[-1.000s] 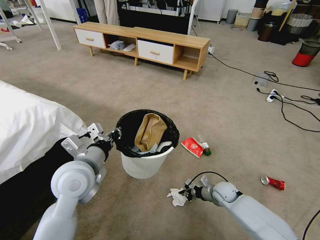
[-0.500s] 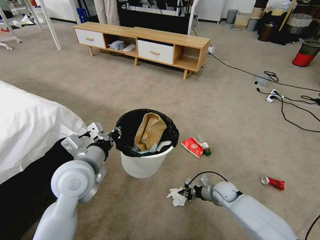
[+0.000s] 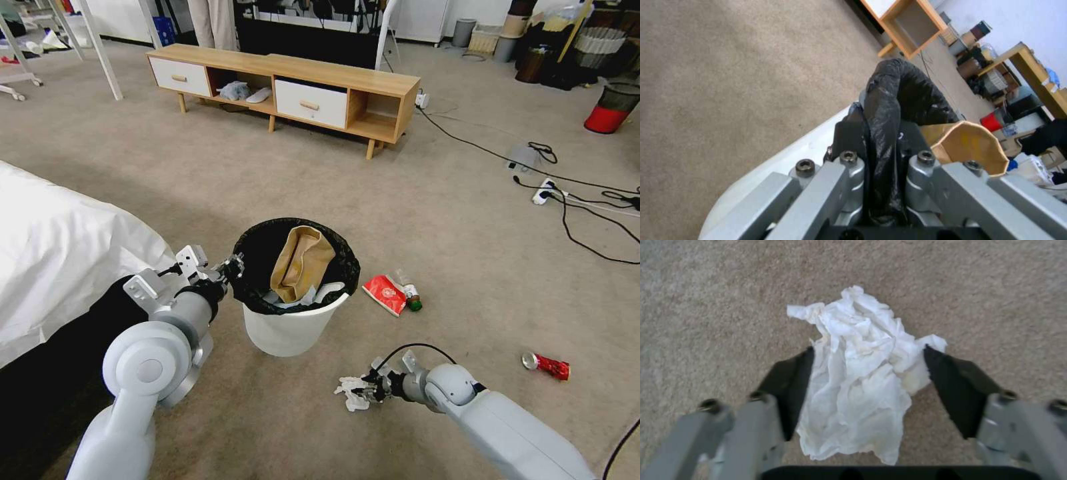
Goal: Pick up the trash bin and place the garbage on the floor into it.
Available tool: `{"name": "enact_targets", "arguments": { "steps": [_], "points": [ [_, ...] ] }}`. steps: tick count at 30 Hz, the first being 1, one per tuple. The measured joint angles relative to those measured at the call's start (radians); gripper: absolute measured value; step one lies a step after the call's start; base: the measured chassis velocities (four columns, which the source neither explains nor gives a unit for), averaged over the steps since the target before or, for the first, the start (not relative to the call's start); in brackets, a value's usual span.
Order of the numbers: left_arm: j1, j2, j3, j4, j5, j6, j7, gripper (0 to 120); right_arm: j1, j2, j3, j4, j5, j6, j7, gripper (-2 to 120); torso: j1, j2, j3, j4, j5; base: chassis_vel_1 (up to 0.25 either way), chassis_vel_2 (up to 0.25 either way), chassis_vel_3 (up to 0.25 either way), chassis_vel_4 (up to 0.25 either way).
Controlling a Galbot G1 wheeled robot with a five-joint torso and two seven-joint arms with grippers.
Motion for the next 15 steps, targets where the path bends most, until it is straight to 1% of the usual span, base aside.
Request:
{"name": "enact_targets", "arguments": {
  "steps": [1, 2, 4, 5, 7, 10, 13, 14, 15],
  "points": [
    [0.001, -0.001, 0.001, 0.0, 0.003, 0.0, 0.0, 7, 0.003, 0.004, -0.003, -0.005, 0.0, 0.001, 0.0, 78, 0.0, 0.0, 0.0, 0.0, 0.0, 0.0, 0.0, 0.0, 0.0],
    [0.001, -0.001, 0.001, 0.0, 0.003, 0.0, 0.0, 7, 0.003, 0.004, -0.003, -0.005, 0.0, 0.001, 0.0, 78, 0.0, 0.0, 0.0, 0.0, 0.0, 0.0, 0.0, 0.0, 0.0],
    [0.003, -0.001, 0.002, 0.0, 0.006, -0.001, 0.0, 7, 0.009, 0.009, -0.008, -0.01, 0.001, 0.003, -0.002, 88, 0.0, 0.0, 0.0, 0.0, 0.0, 0.0, 0.0, 0.0, 0.0],
    [0.003, -0.001, 0.002, 0.0, 0.006, -0.001, 0.0, 7, 0.009, 0.009, -0.008, -0.01, 0.001, 0.003, -0.002, 88, 0.0, 0.0, 0.0, 0.0, 0.0, 0.0, 0.0, 0.0, 0.0],
    [0.004, -0.002, 0.002, 0.0, 0.009, -0.002, 0.001, 7, 0.016, 0.014, -0.014, -0.02, 0.001, 0.01, -0.008, 96, 0.0, 0.0, 0.0, 0.0, 0.0, 0.0, 0.0, 0.0, 0.0],
    [0.007, -0.003, 0.002, 0.0, 0.011, -0.004, 0.003, 7, 0.024, 0.02, -0.017, -0.037, -0.001, 0.019, -0.022, 99, 0.0, 0.0, 0.0, 0.0, 0.0, 0.0, 0.0, 0.0, 0.0],
    [0.011, -0.003, 0.001, 0.0, 0.012, -0.004, 0.004, 7, 0.028, 0.025, -0.02, -0.054, -0.005, 0.03, -0.031, 98, 0.0, 0.0, 0.0, 0.0, 0.0, 0.0, 0.0, 0.0, 0.0],
    [0.012, -0.003, 0.0, 0.0, 0.013, -0.005, 0.005, 7, 0.029, 0.026, -0.02, -0.059, -0.008, 0.035, -0.035, 95, 0.0, 0.0, 0.0, 0.0, 0.0, 0.0, 0.0, 0.0, 0.0],
    [0.012, -0.003, 0.0, 0.0, 0.013, -0.005, 0.005, 7, 0.029, 0.026, -0.02, -0.059, -0.008, 0.035, -0.035, 95, 0.0, 0.0, 0.0, 0.0, 0.0, 0.0, 0.0, 0.0, 0.0]
  ]
}}
